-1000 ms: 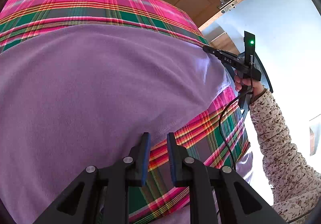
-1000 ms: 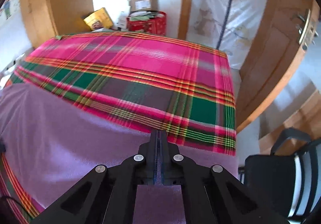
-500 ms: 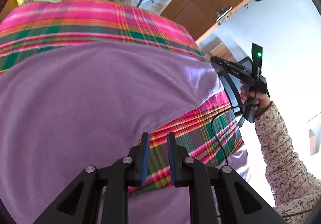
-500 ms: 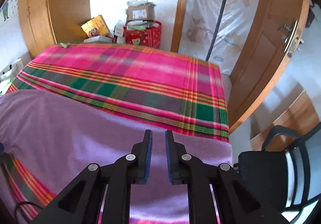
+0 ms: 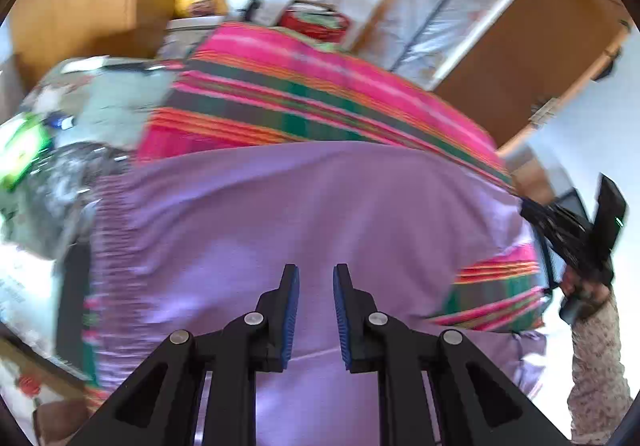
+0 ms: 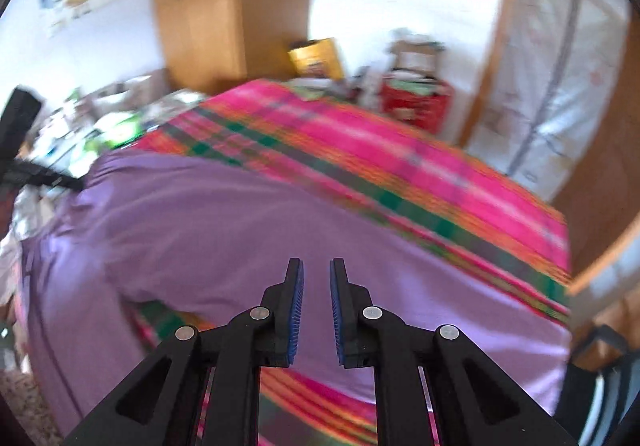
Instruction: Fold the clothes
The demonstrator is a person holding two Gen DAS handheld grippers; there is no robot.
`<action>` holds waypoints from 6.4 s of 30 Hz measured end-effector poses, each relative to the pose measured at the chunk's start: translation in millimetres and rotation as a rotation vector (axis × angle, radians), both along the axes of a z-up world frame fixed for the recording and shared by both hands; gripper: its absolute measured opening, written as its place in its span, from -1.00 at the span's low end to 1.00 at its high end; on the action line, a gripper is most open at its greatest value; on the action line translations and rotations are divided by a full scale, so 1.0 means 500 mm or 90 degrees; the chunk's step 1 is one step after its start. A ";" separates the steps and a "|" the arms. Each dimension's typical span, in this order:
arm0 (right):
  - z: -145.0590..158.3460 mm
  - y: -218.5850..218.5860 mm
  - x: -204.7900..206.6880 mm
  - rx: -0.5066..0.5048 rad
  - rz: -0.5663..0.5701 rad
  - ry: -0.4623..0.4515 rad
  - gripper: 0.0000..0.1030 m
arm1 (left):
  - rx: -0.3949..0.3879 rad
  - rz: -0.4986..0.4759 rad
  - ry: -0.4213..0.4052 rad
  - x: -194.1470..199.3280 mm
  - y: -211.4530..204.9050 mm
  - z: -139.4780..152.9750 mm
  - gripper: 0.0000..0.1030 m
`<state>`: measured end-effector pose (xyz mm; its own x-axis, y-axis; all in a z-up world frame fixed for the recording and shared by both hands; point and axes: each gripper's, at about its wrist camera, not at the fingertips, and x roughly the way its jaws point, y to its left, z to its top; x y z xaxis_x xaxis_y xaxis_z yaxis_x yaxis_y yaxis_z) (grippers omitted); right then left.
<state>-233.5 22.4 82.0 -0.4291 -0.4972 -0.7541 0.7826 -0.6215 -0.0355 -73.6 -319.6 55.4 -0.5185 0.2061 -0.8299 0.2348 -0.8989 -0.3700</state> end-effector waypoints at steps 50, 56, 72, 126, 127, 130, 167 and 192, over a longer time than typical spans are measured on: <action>-0.137 -0.370 0.115 0.002 0.135 -0.077 -0.73 | 0.007 0.102 -0.033 -0.026 -0.250 -0.074 -0.66; -0.128 -0.377 0.083 0.007 0.132 -0.047 -0.38 | -0.082 0.058 -0.044 -0.078 -0.236 -0.068 -0.50; -0.147 -0.448 -0.061 0.067 0.178 -0.034 -0.35 | -0.225 -0.104 -0.076 -0.163 -0.168 -0.109 -0.50; -0.025 -0.340 0.075 -0.030 0.155 0.011 -0.89 | -0.270 -0.117 0.024 -0.061 -0.123 0.012 -0.96; -0.017 -0.332 0.088 -0.035 0.154 0.014 -0.89 | -0.273 -0.119 0.027 -0.052 -0.117 0.019 -0.96; 0.006 -0.310 0.126 -0.048 0.155 0.028 -0.89 | -0.283 -0.123 0.038 -0.025 -0.102 0.037 -0.96; 0.003 -0.176 0.508 -0.080 0.174 0.036 -0.90 | -0.278 -0.111 0.065 0.286 -0.017 0.052 -0.96; -0.100 -0.163 0.656 -0.066 0.147 -0.013 -0.90 | -0.207 -0.085 0.078 0.426 -0.027 -0.064 -0.96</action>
